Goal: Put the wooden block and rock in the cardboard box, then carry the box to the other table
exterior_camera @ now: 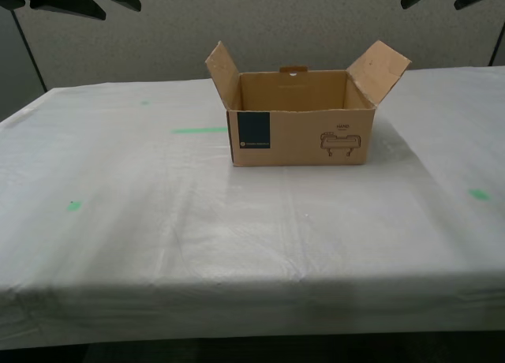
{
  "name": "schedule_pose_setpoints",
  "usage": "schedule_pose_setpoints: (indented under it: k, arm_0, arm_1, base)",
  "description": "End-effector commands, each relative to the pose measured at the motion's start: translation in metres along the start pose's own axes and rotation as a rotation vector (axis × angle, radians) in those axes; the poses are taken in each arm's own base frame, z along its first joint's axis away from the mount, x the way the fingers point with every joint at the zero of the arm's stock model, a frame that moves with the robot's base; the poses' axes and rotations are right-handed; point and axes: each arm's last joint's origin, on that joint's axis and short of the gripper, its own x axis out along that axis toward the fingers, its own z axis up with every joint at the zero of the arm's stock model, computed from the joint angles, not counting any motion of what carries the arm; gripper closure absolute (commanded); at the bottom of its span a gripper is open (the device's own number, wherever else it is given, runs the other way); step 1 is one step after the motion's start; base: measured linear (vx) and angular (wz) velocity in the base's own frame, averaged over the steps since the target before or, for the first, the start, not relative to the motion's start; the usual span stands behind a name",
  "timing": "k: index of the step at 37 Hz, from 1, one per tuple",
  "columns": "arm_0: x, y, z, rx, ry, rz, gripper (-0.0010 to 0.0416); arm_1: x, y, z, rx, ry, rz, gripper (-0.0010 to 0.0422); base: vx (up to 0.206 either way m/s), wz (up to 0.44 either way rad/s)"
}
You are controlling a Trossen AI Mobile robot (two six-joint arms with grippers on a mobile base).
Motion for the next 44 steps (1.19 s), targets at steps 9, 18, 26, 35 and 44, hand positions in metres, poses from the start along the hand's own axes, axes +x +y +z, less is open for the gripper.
schedule_pose_setpoints:
  k: [9,18,26,35,44]
  arm_0:
    - [-0.0002,0.0002,0.0002,0.000,-0.002,0.000,0.0013]
    - [-0.0002,0.0002,0.0002,0.000,-0.002,0.000,0.0012]
    - [-0.0002,0.0002,0.0002,0.000,-0.002,0.000,0.0012]
    - [-0.0002,0.0002,0.0002,0.000,-0.002,0.000,0.0012]
    - [-0.0002,0.0002,0.0002,0.000,-0.002,0.000,0.0012]
  arm_1:
    - [0.0000,-0.0002,0.0000,0.004,-0.002,0.001,0.0149]
    - [0.0000,-0.0002,0.0001,0.004,-0.002,0.001,0.0149]
    - [0.0000,-0.0001,0.0000,0.003,-0.002,0.001,0.0149]
    - [0.0000,-0.0001,0.0000,0.004,-0.002,0.001,0.0149]
    - [0.0000,-0.0002,0.0000,0.004,-0.002,0.001,0.0149]
  base:
    - [0.000,0.000]
    - [0.000,0.000]
    - [0.000,0.000]
    - [0.000,0.000]
    - [0.000,0.000]
